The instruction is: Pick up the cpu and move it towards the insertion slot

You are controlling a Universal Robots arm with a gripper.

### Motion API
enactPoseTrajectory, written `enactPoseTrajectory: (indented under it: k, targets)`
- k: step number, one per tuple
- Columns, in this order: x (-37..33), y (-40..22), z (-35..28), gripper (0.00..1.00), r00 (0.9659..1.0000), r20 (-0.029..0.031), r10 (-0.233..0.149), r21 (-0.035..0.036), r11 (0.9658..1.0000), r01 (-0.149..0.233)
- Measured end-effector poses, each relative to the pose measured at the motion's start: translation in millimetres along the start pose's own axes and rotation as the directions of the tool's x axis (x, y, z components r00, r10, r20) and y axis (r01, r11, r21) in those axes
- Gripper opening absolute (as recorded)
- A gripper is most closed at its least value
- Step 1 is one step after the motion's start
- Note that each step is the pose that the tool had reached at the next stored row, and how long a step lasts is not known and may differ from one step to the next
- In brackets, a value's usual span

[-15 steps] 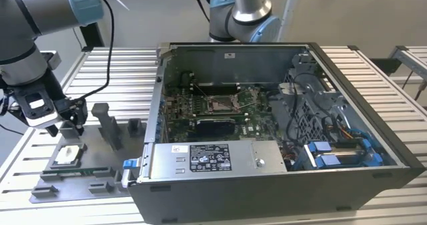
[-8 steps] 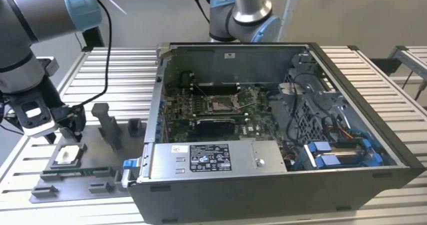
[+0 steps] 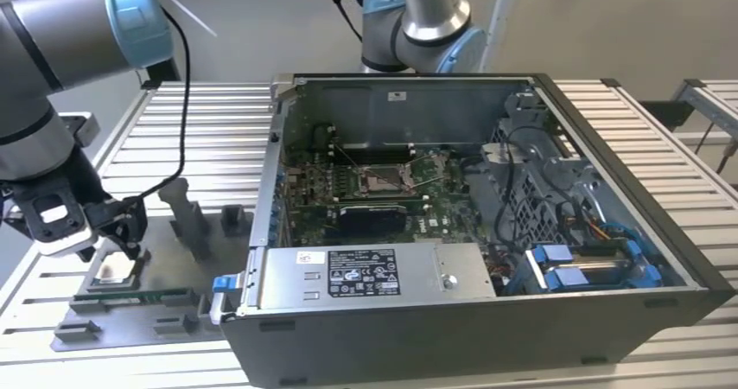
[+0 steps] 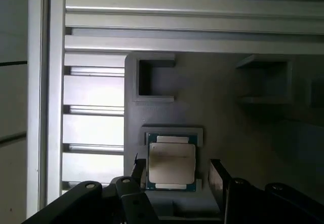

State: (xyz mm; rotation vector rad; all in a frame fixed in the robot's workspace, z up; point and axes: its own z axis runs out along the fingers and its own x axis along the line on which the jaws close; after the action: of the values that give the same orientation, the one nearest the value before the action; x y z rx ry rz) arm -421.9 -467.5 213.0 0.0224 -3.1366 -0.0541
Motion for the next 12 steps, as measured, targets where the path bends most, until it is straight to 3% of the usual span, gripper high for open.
enactPoseTrajectory:
  k: [12]
  targets:
    - [3.0,-4.4,12.9,1.0,1.0,0.0002,0.002,0.0,1.0,-0.002]
